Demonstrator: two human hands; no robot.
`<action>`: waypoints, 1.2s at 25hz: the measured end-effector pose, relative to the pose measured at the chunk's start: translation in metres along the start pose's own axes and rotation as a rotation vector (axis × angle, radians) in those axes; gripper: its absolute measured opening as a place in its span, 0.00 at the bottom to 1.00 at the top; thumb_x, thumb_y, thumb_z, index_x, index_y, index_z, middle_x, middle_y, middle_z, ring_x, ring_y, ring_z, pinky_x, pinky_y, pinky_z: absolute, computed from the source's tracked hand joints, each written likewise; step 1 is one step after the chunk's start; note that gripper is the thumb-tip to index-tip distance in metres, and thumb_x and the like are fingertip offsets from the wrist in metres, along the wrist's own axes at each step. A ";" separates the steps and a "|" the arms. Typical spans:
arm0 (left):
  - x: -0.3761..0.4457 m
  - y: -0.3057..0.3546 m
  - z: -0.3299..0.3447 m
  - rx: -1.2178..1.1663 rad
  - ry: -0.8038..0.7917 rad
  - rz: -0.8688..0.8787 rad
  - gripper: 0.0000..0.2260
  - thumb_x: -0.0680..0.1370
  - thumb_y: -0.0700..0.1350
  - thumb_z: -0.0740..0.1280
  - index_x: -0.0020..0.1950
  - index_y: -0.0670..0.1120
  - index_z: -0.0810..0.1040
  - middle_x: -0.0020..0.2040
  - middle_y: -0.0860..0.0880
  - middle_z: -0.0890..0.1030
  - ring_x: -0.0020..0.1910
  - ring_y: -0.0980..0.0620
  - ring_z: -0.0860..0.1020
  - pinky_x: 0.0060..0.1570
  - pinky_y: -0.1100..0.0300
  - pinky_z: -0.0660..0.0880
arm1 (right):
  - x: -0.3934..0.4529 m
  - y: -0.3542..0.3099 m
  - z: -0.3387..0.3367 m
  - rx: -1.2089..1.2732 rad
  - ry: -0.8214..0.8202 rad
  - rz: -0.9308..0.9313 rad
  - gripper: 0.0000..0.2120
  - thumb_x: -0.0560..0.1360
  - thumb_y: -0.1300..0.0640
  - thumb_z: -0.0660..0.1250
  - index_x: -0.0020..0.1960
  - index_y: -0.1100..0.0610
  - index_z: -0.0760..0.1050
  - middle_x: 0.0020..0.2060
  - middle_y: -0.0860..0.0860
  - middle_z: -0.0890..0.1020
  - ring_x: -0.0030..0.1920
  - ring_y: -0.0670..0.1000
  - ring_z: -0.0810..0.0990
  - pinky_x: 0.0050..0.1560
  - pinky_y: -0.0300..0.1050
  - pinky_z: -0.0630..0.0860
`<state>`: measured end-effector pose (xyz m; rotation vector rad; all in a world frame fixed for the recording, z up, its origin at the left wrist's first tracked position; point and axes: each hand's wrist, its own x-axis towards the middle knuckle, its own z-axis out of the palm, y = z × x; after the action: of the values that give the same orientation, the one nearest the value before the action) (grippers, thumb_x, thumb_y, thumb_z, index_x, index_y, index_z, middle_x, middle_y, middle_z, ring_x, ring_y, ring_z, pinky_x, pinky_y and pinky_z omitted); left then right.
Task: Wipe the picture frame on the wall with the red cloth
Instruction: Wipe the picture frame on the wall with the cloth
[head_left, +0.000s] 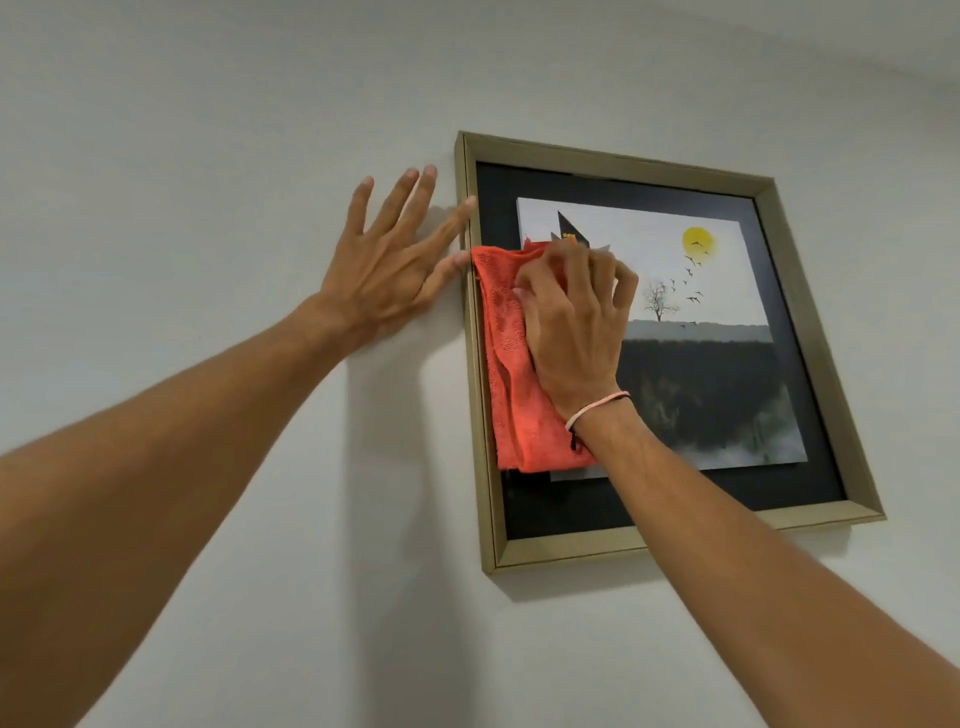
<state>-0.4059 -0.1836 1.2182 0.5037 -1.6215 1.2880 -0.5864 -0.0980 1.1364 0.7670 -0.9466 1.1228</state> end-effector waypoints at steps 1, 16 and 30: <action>-0.003 -0.001 0.004 0.002 0.006 -0.006 0.29 0.83 0.63 0.40 0.84 0.57 0.48 0.85 0.40 0.50 0.84 0.43 0.50 0.81 0.37 0.48 | -0.006 0.001 0.004 0.038 0.033 -0.038 0.06 0.79 0.55 0.69 0.52 0.54 0.83 0.51 0.53 0.85 0.56 0.56 0.79 0.61 0.54 0.71; -0.003 0.000 0.015 -0.075 -0.014 -0.061 0.34 0.79 0.71 0.38 0.83 0.60 0.42 0.85 0.42 0.42 0.84 0.44 0.42 0.79 0.31 0.42 | -0.101 -0.027 -0.061 0.295 -0.715 -0.036 0.47 0.76 0.25 0.39 0.83 0.56 0.42 0.84 0.51 0.47 0.83 0.46 0.40 0.84 0.52 0.43; -0.003 0.000 0.013 -0.072 -0.008 -0.048 0.34 0.78 0.71 0.38 0.83 0.60 0.42 0.85 0.41 0.43 0.84 0.43 0.42 0.79 0.31 0.43 | -0.066 -0.040 -0.039 0.320 -0.690 0.114 0.55 0.72 0.20 0.46 0.82 0.58 0.36 0.83 0.54 0.42 0.83 0.49 0.39 0.83 0.54 0.42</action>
<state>-0.4105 -0.1959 1.2162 0.5008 -1.6467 1.1891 -0.5482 -0.0999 1.0583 1.4297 -1.4109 1.1401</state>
